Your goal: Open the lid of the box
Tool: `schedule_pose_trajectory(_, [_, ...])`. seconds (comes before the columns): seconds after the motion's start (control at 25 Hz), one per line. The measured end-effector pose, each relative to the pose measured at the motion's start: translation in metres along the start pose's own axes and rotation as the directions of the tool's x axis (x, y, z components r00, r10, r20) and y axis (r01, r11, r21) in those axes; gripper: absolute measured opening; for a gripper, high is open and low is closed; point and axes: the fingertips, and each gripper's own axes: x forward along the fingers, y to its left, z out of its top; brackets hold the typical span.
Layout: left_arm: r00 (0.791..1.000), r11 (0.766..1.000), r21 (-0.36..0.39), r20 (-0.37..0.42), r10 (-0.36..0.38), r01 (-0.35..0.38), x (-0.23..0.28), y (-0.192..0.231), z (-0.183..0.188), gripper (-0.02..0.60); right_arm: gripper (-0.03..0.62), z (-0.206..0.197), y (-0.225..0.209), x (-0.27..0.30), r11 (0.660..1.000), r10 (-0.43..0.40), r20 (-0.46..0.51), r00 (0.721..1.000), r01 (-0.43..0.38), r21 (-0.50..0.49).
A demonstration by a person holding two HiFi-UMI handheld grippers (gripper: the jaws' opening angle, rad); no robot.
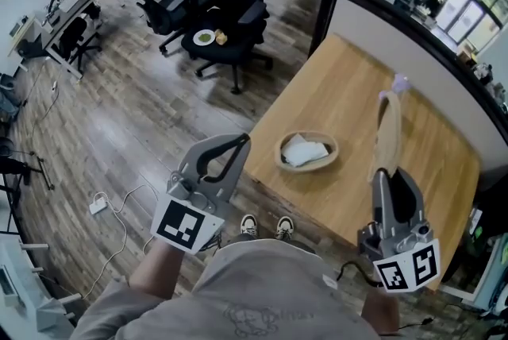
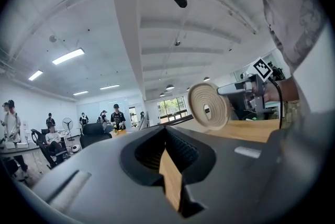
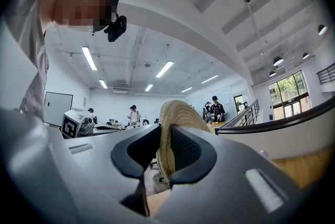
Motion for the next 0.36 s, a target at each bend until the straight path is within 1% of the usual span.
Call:
schedule_pose_trajectory(0.2, [1.0, 1.0, 0.005, 0.015, -0.022, 0.022, -0.0026, -0.0019, 0.005, 0.002, 0.069, 0.0033, 0.0, 0.001, 1.0, -0.009, 0.013, 1.0, 0.009, -0.018])
schedule_pose_trajectory(0.36, [1.0, 0.999, 0.016, 0.007, -0.028, 0.028, -0.0031, -0.0015, 0.0067, 0.002, 0.069, 0.0079, -0.0038, 0.0015, 0.999, -0.02, 0.019, 1.0, 0.021, -0.035])
